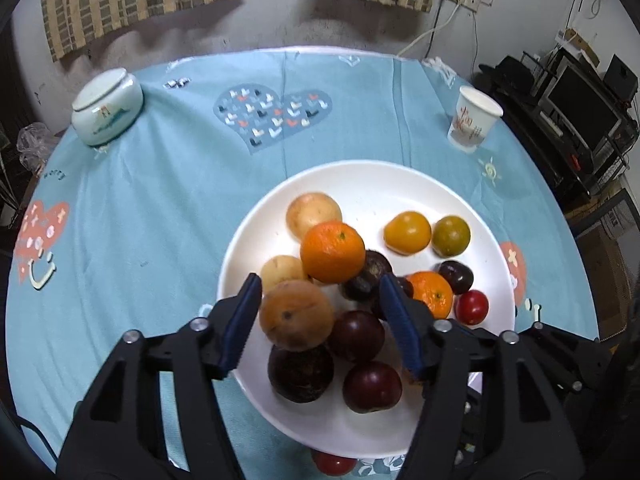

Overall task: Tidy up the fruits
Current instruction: 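Carry dark plum and striped pear over the plate and open both tools, then move both open tools back toward the red tomato and yellow fruit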

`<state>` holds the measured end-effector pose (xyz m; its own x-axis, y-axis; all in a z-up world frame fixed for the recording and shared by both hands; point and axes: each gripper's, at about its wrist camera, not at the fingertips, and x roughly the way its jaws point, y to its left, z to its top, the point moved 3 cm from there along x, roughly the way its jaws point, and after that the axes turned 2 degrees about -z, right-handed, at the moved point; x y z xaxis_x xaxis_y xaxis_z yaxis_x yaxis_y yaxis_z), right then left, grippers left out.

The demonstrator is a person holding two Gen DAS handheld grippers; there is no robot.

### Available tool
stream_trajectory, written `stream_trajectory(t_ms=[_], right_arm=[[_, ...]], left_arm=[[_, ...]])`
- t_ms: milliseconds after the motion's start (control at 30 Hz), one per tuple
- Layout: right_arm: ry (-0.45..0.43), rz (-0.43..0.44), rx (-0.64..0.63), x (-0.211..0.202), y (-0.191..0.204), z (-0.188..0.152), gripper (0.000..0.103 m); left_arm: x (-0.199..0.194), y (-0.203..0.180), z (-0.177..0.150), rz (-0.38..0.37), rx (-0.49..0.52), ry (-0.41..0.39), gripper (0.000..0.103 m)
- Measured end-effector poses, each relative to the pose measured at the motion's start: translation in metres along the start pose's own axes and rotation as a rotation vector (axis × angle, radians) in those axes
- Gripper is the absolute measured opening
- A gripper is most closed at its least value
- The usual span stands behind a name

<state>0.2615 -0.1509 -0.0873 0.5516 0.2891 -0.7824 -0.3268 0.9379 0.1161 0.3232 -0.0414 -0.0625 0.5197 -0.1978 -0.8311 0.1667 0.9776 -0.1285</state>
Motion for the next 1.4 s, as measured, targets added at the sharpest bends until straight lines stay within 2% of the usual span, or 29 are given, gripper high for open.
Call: stream_trajectory(t_ms=[167, 300, 400, 533, 667, 700, 733, 767, 867, 1067, 1100, 1167, 1233, 1300, 1400], right_arm=[[0.006, -0.017, -0.005, -0.003, -0.002, -0.004, 0.031], [0.003, -0.023, 0.008, -0.002, -0.003, -0.003, 0.031], [-0.009, -0.058, 0.005, -0.003, -0.004, -0.003, 0.031], [-0.02, -0.03, 0.047, -0.006, -0.008, -0.005, 0.031], [-0.06, -0.005, 0.055, -0.022, -0.005, -0.006, 0.031], [-0.076, -0.007, 0.056, -0.027, -0.005, -0.006, 0.036], [-0.086, -0.014, 0.06, -0.03, -0.006, -0.005, 0.061], [-0.113, -0.031, 0.064, -0.034, -0.007, -0.005, 0.066], [-0.139, -0.054, 0.055, -0.035, -0.007, -0.003, 0.072], [-0.141, -0.073, 0.043, -0.046, -0.009, -0.007, 0.072], [-0.15, -0.088, 0.026, -0.053, -0.007, -0.01, 0.072], [-0.158, -0.095, -0.004, -0.066, -0.002, -0.022, 0.078], [-0.162, -0.091, -0.023, -0.08, 0.002, -0.04, 0.091], [-0.178, -0.105, -0.027, -0.095, 0.007, -0.061, 0.098], [-0.19, -0.124, 0.015, -0.115, 0.012, -0.101, 0.102]], left_arm=[[-0.026, 0.01, -0.002, 0.005, -0.023, -0.048, 0.074], [-0.042, 0.017, -0.008, 0.017, -0.033, -0.068, 0.074], [-0.057, 0.029, -0.015, 0.037, -0.045, -0.091, 0.074], [-0.068, 0.044, -0.027, 0.017, -0.099, -0.085, 0.075], [-0.083, 0.047, -0.041, 0.004, -0.109, -0.103, 0.075], [-0.085, 0.047, -0.043, -0.001, -0.112, -0.109, 0.076], [-0.087, 0.046, -0.046, -0.009, -0.116, -0.112, 0.078], [-0.088, 0.046, -0.047, -0.013, -0.119, -0.113, 0.078], [-0.092, 0.044, -0.052, -0.018, -0.116, -0.118, 0.078], [-0.103, 0.051, -0.058, -0.01, -0.123, -0.14, 0.078], [-0.105, 0.051, -0.061, 0.0, -0.121, -0.146, 0.081], [-0.108, 0.051, -0.068, 0.015, -0.112, -0.155, 0.088], [-0.11, 0.05, -0.082, 0.037, -0.11, -0.16, 0.095], [-0.11, 0.047, -0.099, 0.038, -0.118, -0.155, 0.099], [-0.106, 0.038, -0.13, 0.025, -0.118, -0.135, 0.099]])
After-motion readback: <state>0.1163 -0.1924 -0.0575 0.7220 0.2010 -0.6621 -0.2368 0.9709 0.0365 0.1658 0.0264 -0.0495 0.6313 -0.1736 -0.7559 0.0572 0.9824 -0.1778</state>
